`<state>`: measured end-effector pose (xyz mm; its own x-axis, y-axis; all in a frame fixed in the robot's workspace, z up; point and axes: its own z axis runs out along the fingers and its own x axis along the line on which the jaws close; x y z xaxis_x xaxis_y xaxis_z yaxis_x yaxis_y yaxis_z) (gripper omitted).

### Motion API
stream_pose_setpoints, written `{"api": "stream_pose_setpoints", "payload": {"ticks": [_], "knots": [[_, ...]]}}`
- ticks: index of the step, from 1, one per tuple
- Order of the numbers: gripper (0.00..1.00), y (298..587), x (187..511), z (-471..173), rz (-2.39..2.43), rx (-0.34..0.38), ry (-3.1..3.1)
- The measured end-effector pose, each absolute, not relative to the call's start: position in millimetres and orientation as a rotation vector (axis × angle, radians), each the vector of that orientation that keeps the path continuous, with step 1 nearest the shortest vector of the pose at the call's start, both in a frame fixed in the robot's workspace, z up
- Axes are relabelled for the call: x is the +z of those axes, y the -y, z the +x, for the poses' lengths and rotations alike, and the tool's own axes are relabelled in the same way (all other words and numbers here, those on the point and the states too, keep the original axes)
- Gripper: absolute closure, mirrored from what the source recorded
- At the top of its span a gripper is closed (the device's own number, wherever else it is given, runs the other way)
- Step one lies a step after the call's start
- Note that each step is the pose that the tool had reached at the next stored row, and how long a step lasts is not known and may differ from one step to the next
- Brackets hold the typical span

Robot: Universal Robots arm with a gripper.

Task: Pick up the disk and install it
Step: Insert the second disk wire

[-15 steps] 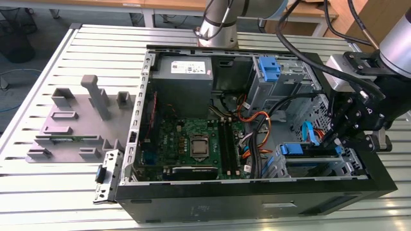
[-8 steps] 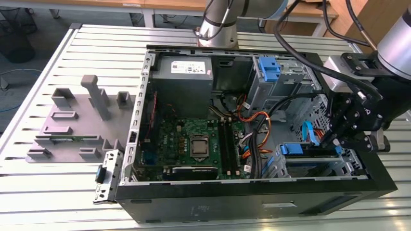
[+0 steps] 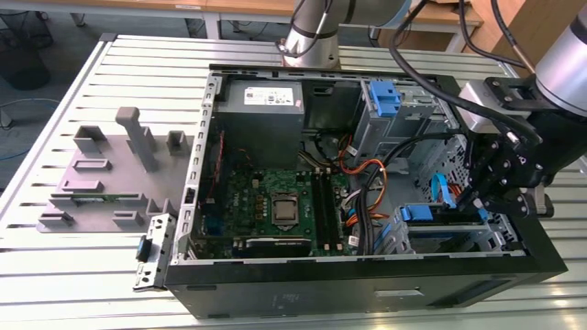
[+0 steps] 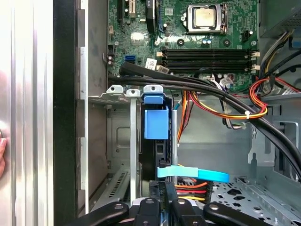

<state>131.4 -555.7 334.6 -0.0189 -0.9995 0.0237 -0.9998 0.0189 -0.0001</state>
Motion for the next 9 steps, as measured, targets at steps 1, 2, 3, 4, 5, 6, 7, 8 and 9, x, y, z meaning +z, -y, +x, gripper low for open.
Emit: {"api": "stream_pose_setpoints", "payload": {"ticks": [1,2,3,4,5,6,7,8,9], "knots": [[0.84,555.7,334.2,131.4,2.188,0.026,2.23],[0.84,555.7,333.9,131.4,2.188,0.026,2.23],[0.84,555.7,333.7,131.4,2.188,0.026,2.23],[0.84,555.7,333.6,131.4,2.188,0.026,2.23],[0.84,555.7,333.1,131.4,2.189,0.026,2.23],[0.84,555.7,332.0,131.4,2.189,0.025,2.231],[0.84,555.7,331.2,131.4,2.189,0.025,2.231],[0.84,555.7,330.7,131.4,2.189,0.026,2.23],[0.84,555.7,330.6,131.4,2.188,0.026,2.23]]}}
